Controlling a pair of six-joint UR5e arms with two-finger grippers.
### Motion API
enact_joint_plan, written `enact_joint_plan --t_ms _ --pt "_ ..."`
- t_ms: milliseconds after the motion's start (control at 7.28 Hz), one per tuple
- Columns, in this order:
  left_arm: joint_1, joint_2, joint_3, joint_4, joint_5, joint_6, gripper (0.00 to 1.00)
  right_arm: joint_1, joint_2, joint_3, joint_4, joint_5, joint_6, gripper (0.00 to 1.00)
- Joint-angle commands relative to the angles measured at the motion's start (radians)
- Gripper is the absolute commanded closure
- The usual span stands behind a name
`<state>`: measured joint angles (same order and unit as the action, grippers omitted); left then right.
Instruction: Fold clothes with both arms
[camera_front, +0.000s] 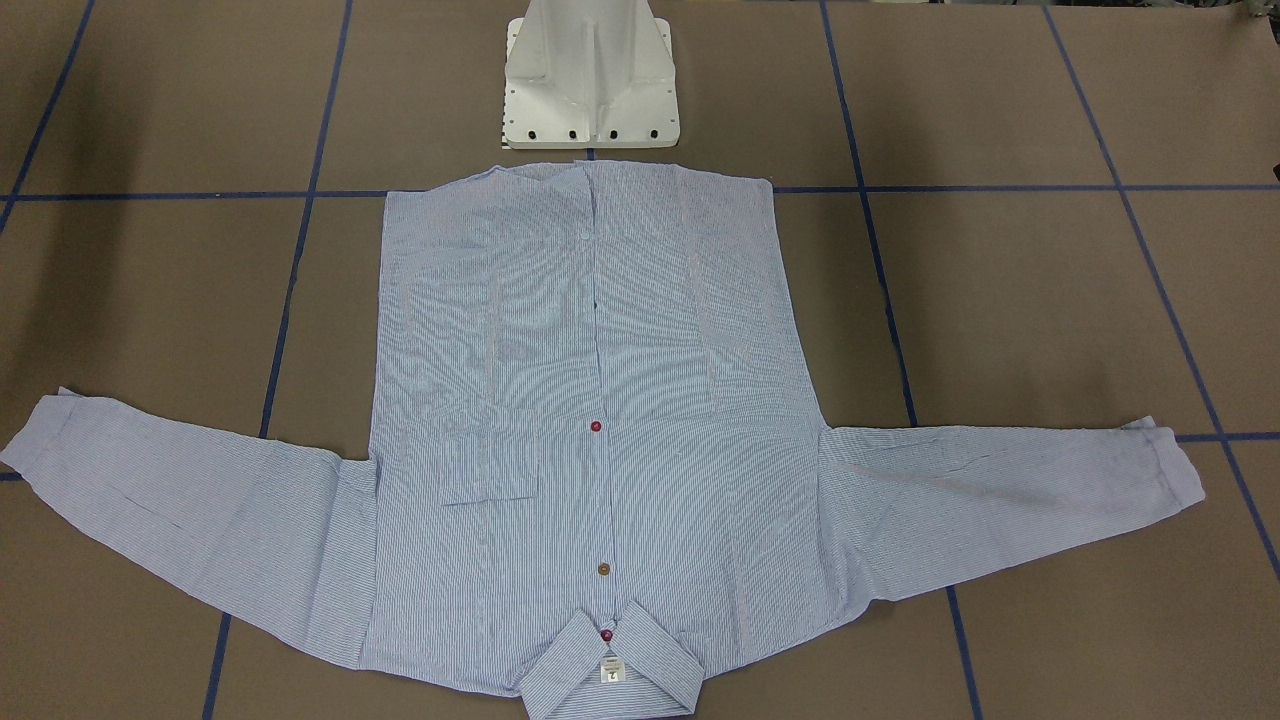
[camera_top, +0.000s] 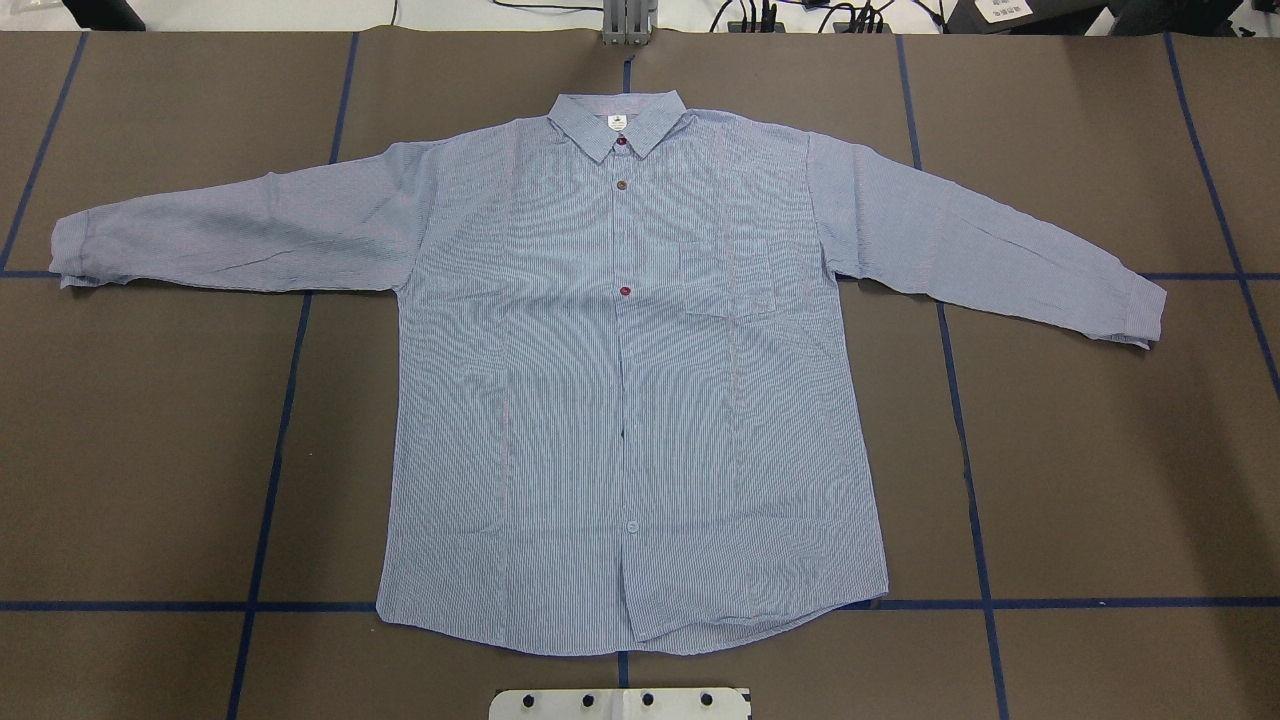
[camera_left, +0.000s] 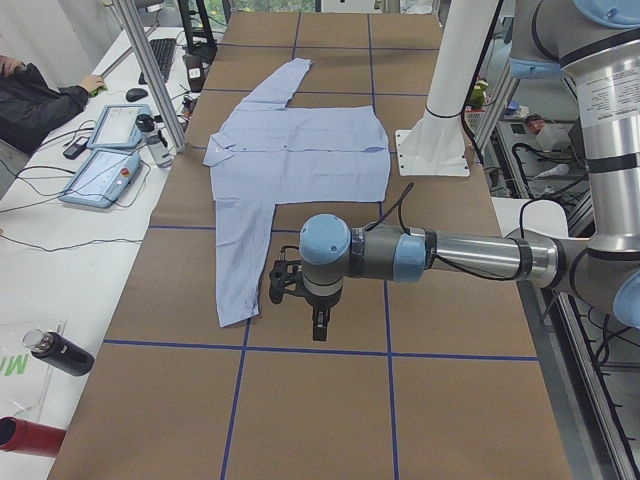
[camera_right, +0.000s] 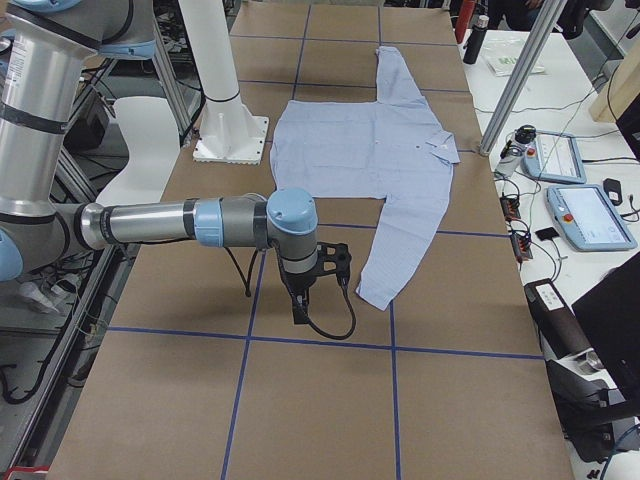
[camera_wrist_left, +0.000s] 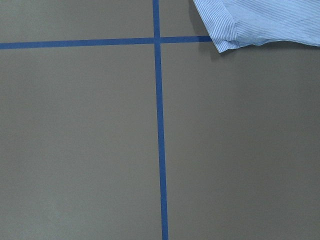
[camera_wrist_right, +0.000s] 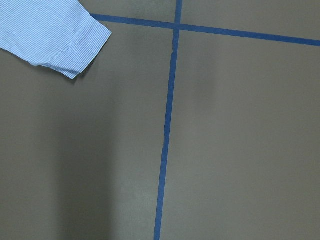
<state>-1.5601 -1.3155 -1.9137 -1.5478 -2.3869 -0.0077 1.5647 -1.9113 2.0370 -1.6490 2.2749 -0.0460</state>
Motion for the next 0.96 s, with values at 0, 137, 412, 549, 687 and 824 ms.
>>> enact_joint_plan --t_ms 0,137,412,549,687,824 --pt "0.000 -0.004 -0.011 0.000 0.000 0.000 0.00 0.000 0.000 -0.001 0.000 0.000 0.000 0.00" --pt "0.002 -0.004 -0.046 0.002 0.002 0.000 0.00 0.000 0.002 0.000 0.000 0.000 0.002 0.00" --pt "0.003 -0.033 -0.056 -0.015 0.005 -0.005 0.00 0.000 0.011 0.002 0.000 0.000 0.003 0.00" --pt "0.000 -0.045 -0.064 -0.017 0.021 0.000 0.00 0.000 0.020 0.003 0.000 0.002 0.003 0.00" --pt "-0.002 -0.047 -0.061 -0.018 0.014 0.000 0.00 -0.002 0.041 0.005 0.000 0.020 0.003 0.00" --pt "-0.002 -0.053 -0.064 -0.018 0.023 -0.002 0.00 -0.002 0.052 0.003 0.000 0.067 0.003 0.00"
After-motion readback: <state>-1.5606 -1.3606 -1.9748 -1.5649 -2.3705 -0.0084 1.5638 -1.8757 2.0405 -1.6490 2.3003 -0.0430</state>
